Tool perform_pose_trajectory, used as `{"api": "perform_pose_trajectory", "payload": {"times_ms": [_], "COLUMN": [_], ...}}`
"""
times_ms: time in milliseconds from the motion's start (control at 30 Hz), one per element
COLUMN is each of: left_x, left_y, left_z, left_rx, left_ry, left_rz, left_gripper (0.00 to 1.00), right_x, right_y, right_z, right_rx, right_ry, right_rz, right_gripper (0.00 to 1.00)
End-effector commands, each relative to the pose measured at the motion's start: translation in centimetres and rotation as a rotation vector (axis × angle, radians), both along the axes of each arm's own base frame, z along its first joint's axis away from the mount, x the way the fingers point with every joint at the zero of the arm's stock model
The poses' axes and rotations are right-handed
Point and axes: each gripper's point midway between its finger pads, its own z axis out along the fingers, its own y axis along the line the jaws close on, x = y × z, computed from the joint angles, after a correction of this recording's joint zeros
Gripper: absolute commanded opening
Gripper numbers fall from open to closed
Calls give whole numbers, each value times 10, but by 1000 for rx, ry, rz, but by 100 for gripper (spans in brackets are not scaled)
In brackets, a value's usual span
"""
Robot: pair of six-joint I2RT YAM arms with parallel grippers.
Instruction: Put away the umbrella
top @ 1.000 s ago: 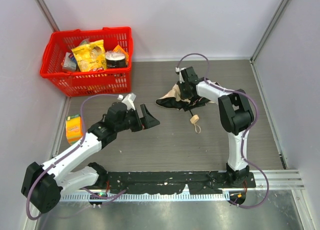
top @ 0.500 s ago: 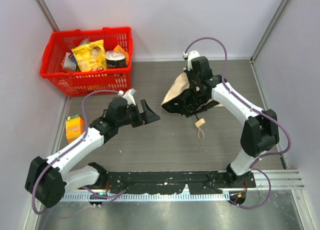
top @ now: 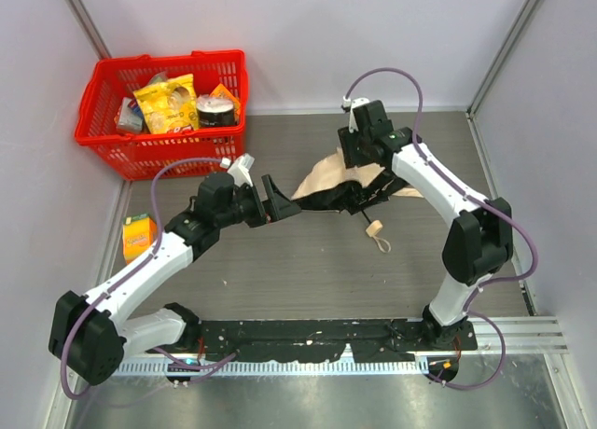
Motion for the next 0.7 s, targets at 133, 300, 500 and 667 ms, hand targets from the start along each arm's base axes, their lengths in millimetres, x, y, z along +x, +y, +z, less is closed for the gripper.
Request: {"api": "perform_pose_trajectory", "payload": {"times_ms": [133,300,500,667], "left_x": [3,3,-1,-4], "left_y": [-3,-6,-11,-6], "left_z": [24,22,24,23], "left_rx": [-43,-59,-81,-73], "left_ry": [-50,-38,-22,-26], "left_rz": [-30,-45,-72,-59], "left_gripper": [88,88,88,88], "right_x": [-58,-94,-75,-64], "right_y": [-41,-10,-19,-37], "right_z": [-58,-89,-120,-139], "right_rx": [0,207,124,-7], "right_ry": [188,220,153,147], "right_rz": [-202,-61,-59,-120], "right_gripper": [73,53,36,39]}}
